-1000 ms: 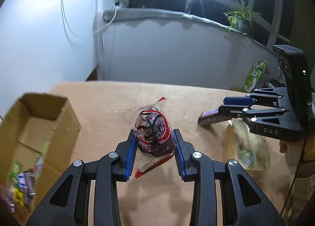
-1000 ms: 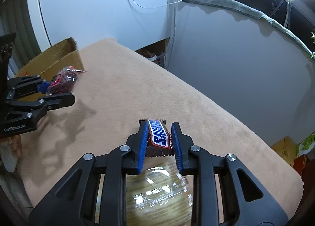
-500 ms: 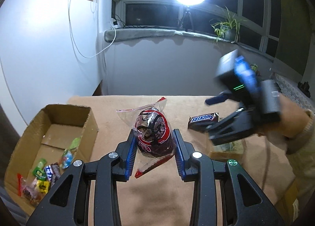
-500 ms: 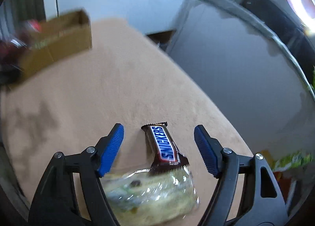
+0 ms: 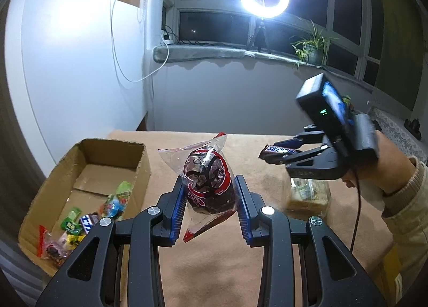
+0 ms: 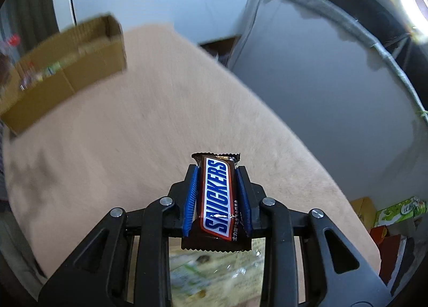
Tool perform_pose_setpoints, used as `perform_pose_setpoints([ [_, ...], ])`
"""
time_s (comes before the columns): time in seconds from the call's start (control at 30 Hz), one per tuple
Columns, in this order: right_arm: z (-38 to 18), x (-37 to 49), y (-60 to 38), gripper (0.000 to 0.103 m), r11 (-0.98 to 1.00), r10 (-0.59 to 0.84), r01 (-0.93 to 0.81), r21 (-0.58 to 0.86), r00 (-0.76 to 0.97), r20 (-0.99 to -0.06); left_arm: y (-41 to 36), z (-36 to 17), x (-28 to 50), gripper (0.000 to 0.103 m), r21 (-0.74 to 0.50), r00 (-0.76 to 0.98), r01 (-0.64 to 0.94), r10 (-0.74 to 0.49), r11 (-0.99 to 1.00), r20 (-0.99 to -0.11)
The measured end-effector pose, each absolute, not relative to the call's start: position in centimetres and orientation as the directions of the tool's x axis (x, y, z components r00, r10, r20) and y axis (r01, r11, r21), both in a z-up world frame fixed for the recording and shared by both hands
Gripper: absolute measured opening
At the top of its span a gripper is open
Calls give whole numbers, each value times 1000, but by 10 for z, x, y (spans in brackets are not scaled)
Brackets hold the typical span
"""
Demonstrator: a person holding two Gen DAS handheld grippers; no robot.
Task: Organize snacks
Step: 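Carry the Snickers bar and red-wrapped chocolate over the cardboard box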
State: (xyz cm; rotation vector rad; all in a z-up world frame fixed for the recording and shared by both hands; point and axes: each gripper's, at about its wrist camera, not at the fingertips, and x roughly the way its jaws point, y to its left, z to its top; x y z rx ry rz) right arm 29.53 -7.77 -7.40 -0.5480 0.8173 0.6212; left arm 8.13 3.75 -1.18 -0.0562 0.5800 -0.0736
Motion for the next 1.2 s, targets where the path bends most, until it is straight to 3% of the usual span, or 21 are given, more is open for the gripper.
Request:
perform_pose_setpoints([
  [0.5, -11, 177, -40, 29, 717, 442, -676, -173, 632, -637, 63, 5, 43, 33, -94, 870, 23, -67, 995, -489],
  [1.2, -12, 163, 89, 29, 595, 519, -775, -213, 572, -635, 164, -15, 26, 33, -168, 870, -150, 49, 974, -491],
])
